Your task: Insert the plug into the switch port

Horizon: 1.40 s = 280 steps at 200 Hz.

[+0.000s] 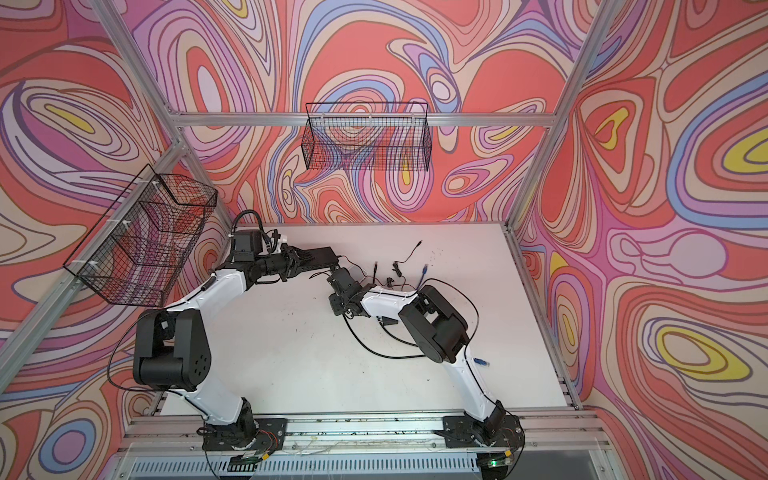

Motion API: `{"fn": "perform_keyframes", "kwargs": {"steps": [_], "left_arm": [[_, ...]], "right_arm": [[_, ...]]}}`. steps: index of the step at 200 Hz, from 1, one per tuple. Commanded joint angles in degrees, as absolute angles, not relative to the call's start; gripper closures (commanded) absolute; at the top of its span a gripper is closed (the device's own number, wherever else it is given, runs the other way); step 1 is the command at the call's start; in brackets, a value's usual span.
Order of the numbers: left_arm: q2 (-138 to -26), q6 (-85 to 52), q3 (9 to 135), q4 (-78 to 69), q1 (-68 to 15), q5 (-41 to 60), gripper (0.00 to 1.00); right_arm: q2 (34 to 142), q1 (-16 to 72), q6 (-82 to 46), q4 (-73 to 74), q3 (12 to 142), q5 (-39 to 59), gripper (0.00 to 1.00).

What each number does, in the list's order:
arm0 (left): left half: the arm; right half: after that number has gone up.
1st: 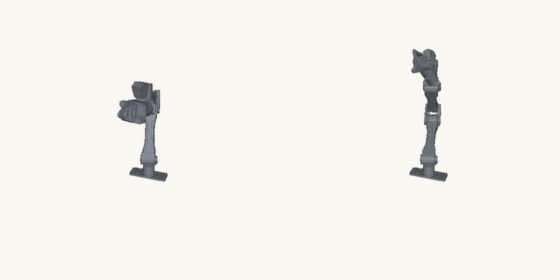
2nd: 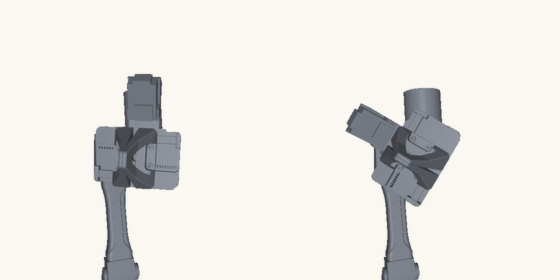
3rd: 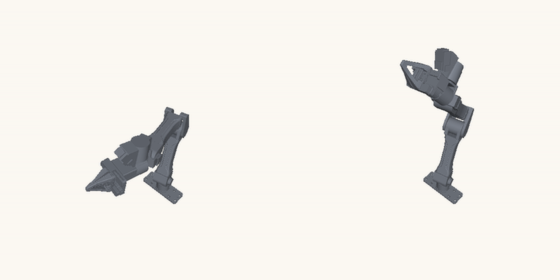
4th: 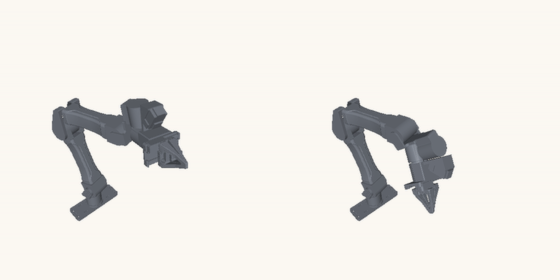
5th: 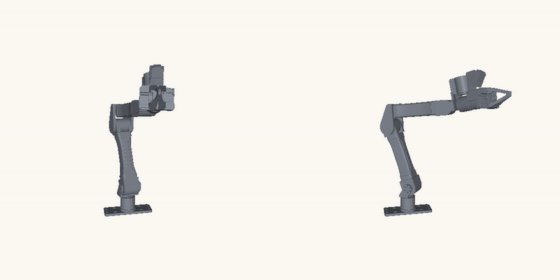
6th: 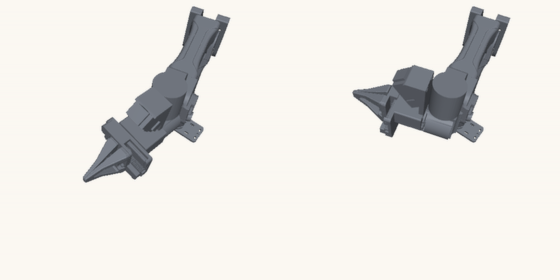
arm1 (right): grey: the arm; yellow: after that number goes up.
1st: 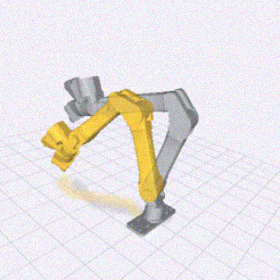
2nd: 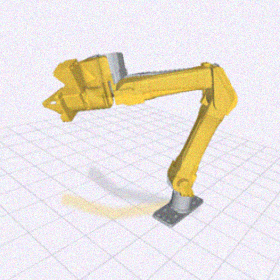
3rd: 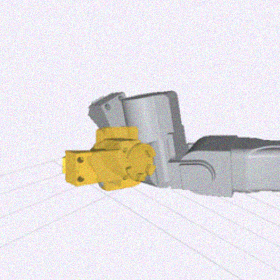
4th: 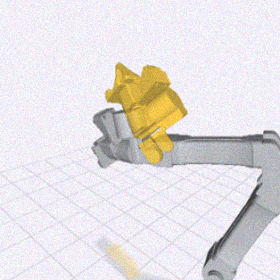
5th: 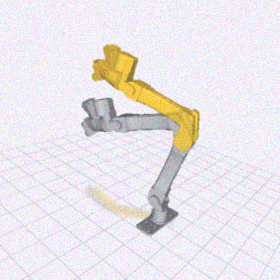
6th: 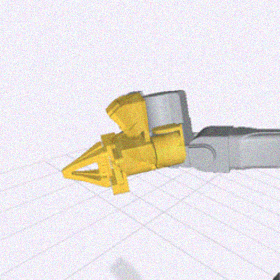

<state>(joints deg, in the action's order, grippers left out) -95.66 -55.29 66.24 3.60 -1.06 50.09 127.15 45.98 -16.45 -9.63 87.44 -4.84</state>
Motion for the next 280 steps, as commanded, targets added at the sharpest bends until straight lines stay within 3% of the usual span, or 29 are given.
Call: {"fn": "perform_keyframes", "kwargs": {"steps": [1,197,262,280], "left_arm": [[-95.0,-54.6,66.0,3.0,-1.1,52.0,0.92],[-94.4,-54.1,66.1,3.9,-0.7,51.9,0.92],[-94.7,-54.3,66.1,3.6,-0.7,52.0,0.92],[-94.7,-54.4,66.1,3.5,-0.6,52.0,0.92]], "right_arm": [[129.8,44.6,-19.0,-7.2,88.0,-5.6,0.59],[133.5,42.7,-22.7,-0.3,86.8,-2.2,0.71],[133.6,42.7,-22.9,0.0,85.8,-1.4,0.86],[133.3,42.7,-22.7,0.8,84.8,-0.8,0.99]]}}
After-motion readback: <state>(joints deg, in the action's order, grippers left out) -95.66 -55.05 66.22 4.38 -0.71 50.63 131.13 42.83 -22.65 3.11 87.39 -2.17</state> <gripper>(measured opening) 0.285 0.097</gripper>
